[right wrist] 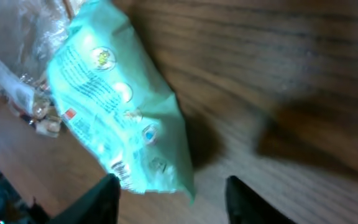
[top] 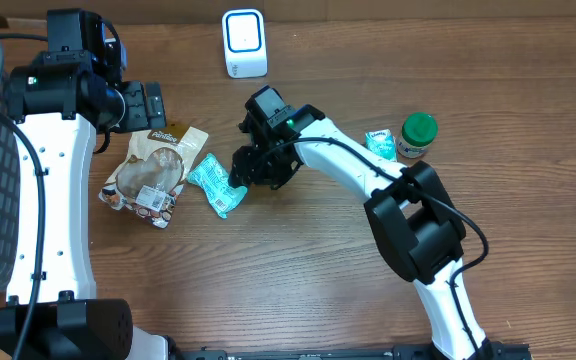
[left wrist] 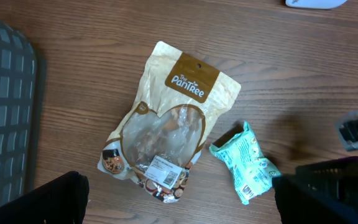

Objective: Scan the item barcode

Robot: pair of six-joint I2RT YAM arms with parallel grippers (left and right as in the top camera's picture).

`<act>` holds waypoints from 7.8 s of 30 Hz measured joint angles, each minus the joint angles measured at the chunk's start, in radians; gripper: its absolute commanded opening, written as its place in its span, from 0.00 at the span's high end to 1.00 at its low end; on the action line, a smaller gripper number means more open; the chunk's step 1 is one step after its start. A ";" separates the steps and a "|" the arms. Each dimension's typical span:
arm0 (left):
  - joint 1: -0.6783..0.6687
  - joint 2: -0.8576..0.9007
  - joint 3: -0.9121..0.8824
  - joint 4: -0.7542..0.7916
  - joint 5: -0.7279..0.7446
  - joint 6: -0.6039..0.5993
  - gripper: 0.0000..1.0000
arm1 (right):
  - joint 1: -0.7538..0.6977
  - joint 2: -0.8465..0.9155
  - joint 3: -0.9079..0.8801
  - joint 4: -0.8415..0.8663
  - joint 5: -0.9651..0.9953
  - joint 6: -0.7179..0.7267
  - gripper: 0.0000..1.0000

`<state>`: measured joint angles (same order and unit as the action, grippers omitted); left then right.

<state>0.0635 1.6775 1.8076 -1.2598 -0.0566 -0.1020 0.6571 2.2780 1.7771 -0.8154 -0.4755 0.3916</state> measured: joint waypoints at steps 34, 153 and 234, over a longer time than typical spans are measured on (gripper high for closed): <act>0.000 0.000 0.000 0.000 0.000 0.000 0.01 | 0.009 -0.009 -0.008 -0.146 0.050 0.000 0.96; 0.000 0.000 0.000 0.000 0.000 0.000 0.01 | -0.221 0.011 -0.069 -0.175 -0.138 -0.183 0.96; 0.000 0.000 0.000 0.000 0.000 0.000 0.01 | -0.100 0.279 0.309 1.135 0.929 -1.830 0.96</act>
<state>0.0635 1.6775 1.8076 -1.2598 -0.0566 -0.1020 0.5571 2.5568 2.0861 0.3199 0.4530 -1.4384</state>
